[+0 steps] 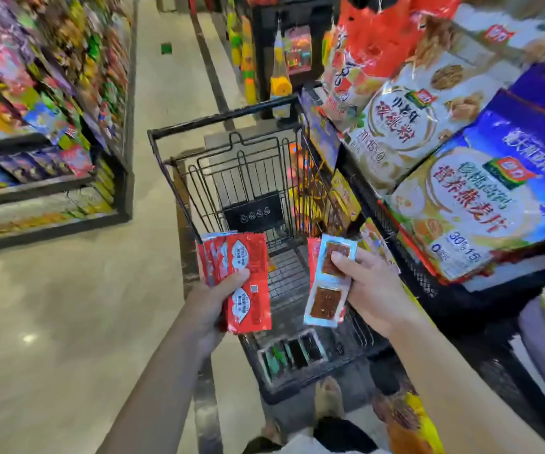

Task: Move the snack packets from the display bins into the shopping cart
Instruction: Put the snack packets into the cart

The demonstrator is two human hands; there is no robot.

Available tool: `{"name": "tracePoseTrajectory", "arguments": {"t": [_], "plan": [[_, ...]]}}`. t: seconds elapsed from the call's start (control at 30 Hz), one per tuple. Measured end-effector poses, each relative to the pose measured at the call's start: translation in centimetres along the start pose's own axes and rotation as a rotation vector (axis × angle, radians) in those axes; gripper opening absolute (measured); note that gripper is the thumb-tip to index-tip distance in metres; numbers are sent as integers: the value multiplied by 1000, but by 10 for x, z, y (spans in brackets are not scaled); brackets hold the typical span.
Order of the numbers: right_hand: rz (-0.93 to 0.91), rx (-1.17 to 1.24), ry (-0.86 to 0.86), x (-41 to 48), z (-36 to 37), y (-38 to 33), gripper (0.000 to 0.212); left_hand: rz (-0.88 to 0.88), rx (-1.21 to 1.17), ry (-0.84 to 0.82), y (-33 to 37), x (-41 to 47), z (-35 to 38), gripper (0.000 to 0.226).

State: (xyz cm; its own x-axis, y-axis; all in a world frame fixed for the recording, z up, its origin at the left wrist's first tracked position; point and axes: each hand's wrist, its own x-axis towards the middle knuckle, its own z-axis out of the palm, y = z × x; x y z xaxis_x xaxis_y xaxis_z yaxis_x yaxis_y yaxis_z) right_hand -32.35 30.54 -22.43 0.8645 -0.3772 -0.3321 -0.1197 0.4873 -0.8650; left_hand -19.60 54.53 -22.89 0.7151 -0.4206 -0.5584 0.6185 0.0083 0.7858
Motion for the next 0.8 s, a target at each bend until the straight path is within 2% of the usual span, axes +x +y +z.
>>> {"name": "tracePoseTrajectory", "arguments": {"t": [0.1, 0.27, 0.4, 0.57, 0.8], "plan": [[96, -55, 3, 29, 0, 17, 24, -61, 21, 20, -20, 25, -1, 60], [259, -99, 9, 95, -21, 58, 24, -125, 9, 148, -61, 87, 6, 65], [403, -117, -16, 155, -44, 109, 27, -207, -19, 275, -106, 147, 5, 56], [544, -174, 12, 208, -64, 167, 16, -295, -10, 392, -161, 208, 0, 56], [655, -232, 60, 276, -93, 261, 32, -373, -20, 564, -237, 280, -19, 44]]}}
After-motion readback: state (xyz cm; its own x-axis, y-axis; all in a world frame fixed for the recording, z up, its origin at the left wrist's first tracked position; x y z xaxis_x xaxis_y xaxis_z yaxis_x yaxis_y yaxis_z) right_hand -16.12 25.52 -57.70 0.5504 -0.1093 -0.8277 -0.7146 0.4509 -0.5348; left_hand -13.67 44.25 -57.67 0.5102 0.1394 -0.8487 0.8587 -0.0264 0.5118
